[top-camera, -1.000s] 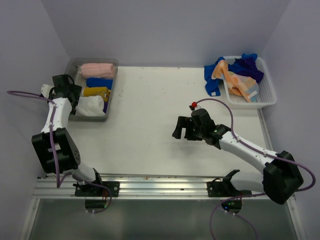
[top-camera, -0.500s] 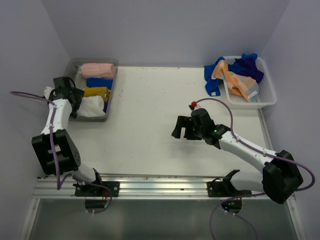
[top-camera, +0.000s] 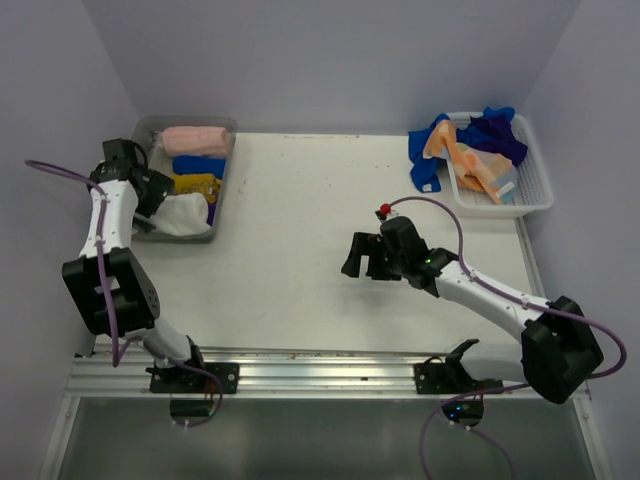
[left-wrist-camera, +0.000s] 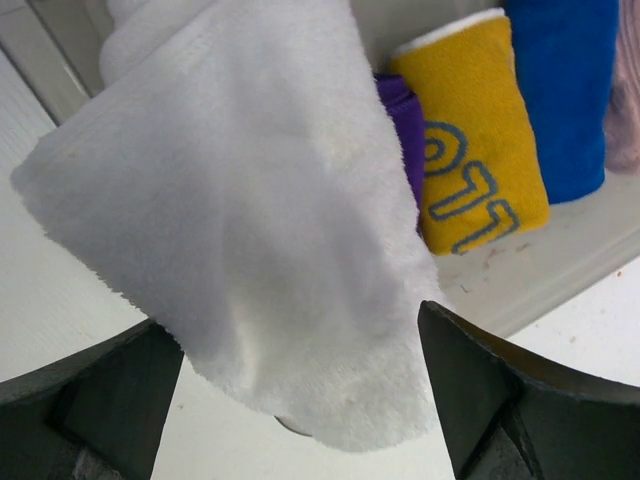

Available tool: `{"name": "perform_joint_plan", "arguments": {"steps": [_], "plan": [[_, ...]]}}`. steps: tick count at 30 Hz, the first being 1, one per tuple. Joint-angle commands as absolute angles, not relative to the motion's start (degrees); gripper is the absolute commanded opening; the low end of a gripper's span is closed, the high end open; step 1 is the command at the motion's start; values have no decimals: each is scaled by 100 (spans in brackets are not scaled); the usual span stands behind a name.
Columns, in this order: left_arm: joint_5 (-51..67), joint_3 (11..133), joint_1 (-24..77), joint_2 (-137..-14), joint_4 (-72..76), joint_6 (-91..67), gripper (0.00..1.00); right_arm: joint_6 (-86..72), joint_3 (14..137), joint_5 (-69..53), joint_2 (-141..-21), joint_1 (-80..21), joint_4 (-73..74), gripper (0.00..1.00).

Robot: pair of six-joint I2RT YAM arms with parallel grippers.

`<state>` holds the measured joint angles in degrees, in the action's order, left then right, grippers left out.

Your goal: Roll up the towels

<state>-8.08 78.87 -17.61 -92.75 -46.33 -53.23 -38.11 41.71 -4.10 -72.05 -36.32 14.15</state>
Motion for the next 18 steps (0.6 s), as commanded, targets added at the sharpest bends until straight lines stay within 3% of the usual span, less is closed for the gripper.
{"name": "perform_joint_plan", "arguments": {"steps": [1,9,18], "plan": [[-238,8445,-1793,-9517,-5140,-4869,100,-3762,4263,-510,-7216,-3630,1187,92],[930,8569,-1784,-9589,-5150,-4676,100,-3797,4192,-492,-7110,-3639,1187,92],[1459,8902,-1784,-9211,-5238,-4693,100,-3832,4157,-492,-7049,-3630,1187,92]]}}
